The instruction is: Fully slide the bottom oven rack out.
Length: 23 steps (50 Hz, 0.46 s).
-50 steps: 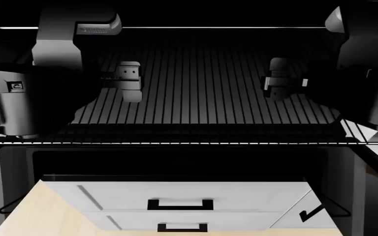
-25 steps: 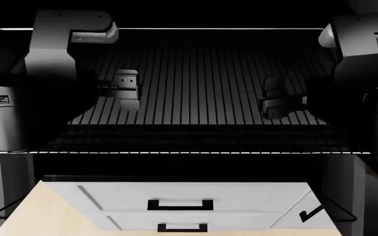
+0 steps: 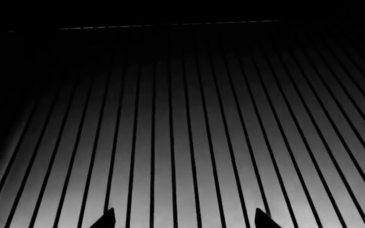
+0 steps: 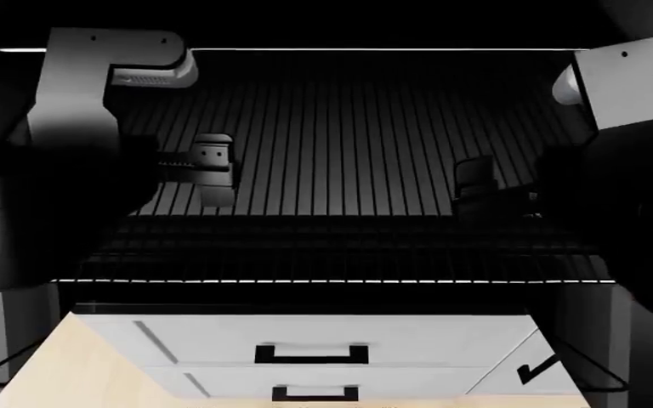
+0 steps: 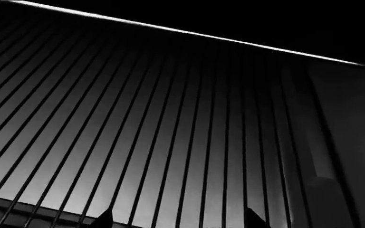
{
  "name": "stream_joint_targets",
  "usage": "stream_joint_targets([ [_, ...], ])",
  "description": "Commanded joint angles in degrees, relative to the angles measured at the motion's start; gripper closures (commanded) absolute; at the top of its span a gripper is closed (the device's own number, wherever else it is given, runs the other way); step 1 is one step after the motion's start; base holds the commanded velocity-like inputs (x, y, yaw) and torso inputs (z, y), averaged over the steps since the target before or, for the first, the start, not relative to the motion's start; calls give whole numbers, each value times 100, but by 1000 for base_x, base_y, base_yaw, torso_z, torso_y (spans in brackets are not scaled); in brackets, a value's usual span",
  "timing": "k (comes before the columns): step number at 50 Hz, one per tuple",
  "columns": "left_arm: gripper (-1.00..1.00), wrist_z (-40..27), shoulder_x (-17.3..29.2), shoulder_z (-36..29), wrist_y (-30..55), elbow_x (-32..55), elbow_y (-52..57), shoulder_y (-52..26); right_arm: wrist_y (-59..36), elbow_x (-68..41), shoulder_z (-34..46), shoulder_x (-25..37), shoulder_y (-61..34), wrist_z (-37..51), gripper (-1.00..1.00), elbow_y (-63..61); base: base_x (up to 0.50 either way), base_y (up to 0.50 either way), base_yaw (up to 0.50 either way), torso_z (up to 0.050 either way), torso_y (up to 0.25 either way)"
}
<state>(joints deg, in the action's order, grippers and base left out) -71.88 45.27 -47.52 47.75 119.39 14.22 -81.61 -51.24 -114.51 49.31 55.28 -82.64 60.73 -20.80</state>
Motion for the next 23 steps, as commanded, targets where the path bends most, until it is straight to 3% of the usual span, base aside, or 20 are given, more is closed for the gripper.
stream_joint_targets([
  [1,-100,-347,733,-1105,1161,908,-158,3705,268,-590,849,1283,3402,-18,-100,-779,-118,0,-21,-37,-10],
  [23,-100,51,1070,-1173,651,362,498,4768,1164,-3,1044,1953,4505,-426,-100,-1496,-64,-8,-19,-39,-2],
])
